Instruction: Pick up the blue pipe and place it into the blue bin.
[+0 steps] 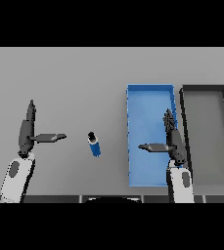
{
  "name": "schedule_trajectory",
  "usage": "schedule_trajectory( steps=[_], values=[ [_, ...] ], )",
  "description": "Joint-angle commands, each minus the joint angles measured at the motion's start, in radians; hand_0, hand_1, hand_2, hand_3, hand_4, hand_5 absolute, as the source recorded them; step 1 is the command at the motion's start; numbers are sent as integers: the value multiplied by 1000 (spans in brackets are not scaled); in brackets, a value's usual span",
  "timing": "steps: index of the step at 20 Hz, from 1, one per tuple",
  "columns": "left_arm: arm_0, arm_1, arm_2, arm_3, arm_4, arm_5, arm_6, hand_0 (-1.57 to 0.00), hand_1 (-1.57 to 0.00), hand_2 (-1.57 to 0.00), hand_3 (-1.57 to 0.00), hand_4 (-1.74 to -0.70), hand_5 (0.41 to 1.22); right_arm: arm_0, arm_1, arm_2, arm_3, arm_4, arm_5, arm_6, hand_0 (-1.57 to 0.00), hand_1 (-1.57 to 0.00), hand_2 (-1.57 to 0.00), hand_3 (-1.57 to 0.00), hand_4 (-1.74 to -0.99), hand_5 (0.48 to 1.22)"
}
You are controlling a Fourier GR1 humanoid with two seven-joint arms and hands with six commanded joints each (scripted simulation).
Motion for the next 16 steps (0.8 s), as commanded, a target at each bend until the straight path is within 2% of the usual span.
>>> schedule_trajectory(
  steps=[1,6,7,8,9,10,12,16],
  values=[
    [0,0,1,0,0,0,-5,1,1,1,1,-967,594,0,0,0,0,0,-1,0,1,1,1,1,-1210,594],
    [16,9,5,-6,1,-4,-19,1,1,1,1,-967,594,11,6,7,-14,-1,-1,0,1,1,1,1,-1210,594],
    [14,80,-35,-14,-8,-122,-61,1,1,1,1,-967,594,19,-72,43,-35,83,20,-44,1,1,1,1,-1210,594],
    [19,134,-44,-13,1,-206,-92,1,1,1,1,-969,595,33,-109,71,-60,135,30,-80,1,1,1,1,-1206,592],
    [6,163,-50,9,5,-261,-100,1,1,1,1,-970,596,50,-130,92,-73,173,35,-82,1,1,1,1,-1198,589],
    [17,177,-57,17,5,-296,-122,1,1,1,1,-971,596,57,-143,101,-87,186,42,-81,1,1,1,1,-1195,588],
    [0,200,-60,24,7,-333,-124,1,1,1,1,-968,597,56,-149,116,-90,211,42,-75,1,1,1,1,-1190,586],
    [36,227,-89,-39,17,-396,-165,1,1,1,1,-970,586,47,-151,122,-97,220,42,-44,1,1,1,1,-1181,580]
  ],
)
